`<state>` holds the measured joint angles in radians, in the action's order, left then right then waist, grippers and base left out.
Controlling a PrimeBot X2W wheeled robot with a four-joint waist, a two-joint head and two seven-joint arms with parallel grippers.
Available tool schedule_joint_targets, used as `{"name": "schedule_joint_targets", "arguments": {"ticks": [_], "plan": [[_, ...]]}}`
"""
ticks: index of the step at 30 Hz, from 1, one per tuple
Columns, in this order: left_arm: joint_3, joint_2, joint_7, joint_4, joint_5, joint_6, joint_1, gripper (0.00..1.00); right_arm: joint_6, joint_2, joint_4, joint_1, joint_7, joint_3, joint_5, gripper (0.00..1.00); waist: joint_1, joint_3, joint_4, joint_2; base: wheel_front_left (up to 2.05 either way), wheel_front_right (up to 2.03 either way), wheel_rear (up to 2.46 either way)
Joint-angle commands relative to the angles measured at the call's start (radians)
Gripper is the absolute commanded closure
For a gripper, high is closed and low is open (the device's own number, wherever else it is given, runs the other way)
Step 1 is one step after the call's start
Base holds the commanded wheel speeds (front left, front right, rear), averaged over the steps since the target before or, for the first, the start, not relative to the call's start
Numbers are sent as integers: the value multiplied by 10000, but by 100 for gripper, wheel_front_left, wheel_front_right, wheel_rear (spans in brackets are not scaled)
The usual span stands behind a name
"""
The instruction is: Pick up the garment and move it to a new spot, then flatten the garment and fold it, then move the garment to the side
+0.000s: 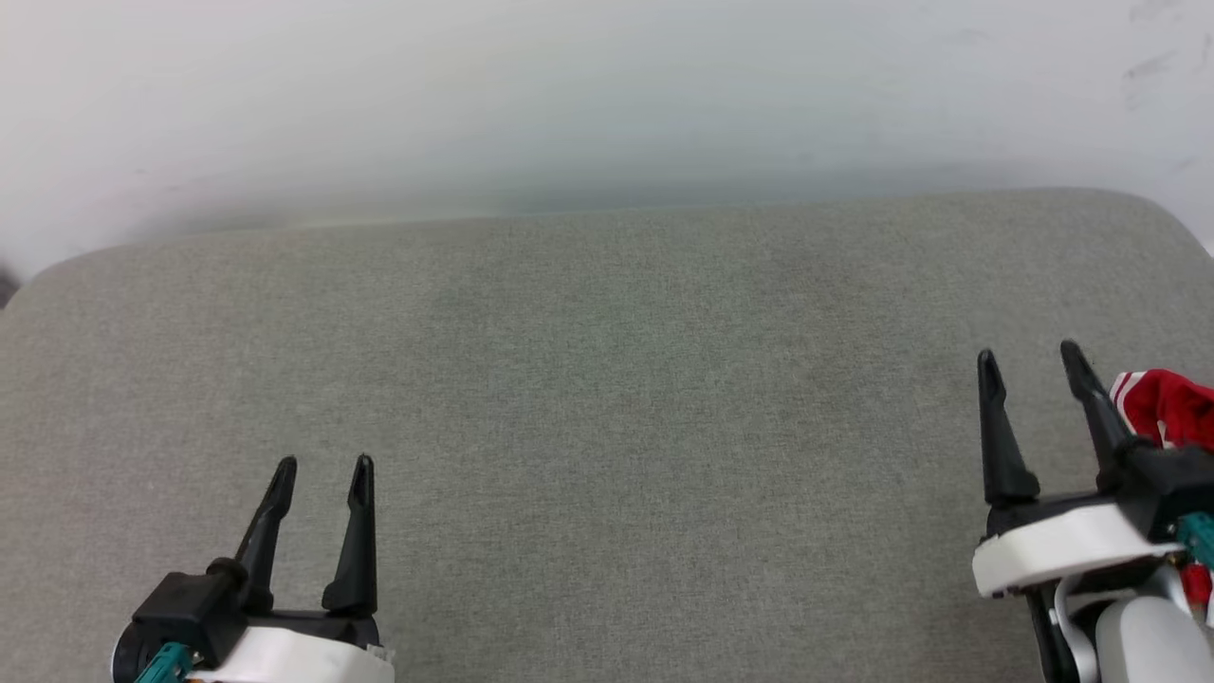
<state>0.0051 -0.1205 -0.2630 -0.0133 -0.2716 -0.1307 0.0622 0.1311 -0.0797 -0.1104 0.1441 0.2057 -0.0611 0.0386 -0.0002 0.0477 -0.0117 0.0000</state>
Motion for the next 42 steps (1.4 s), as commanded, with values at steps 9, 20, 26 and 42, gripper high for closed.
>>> {"name": "schedule_joint_targets", "arguments": {"ticks": [9, 20, 26, 42], "plan": [[144, 187, -21, -35, 151, 12, 356, 0, -8, 300, -111, -747, 445, 54, 67, 0, 2, -119, 116, 0, 0, 0, 0], [353, 340, -21, -185, 417, 12, 511, 0, -8, 313, -289, -813, 564, 496, 707, 0, 2, -171, 101, 0, 0, 0, 0], [422, 388, -21, -219, 508, 12, 525, 0, -8, 313, -275, -714, 584, 507, 748, 0, 2, -168, 65, 0, 0, 0, 0], [472, 517, -20, -167, 538, 12, 542, 0, -8, 315, -291, -752, 589, 630, 739, 0, 2, -274, 63, 0, 0, 0, 0]]}}
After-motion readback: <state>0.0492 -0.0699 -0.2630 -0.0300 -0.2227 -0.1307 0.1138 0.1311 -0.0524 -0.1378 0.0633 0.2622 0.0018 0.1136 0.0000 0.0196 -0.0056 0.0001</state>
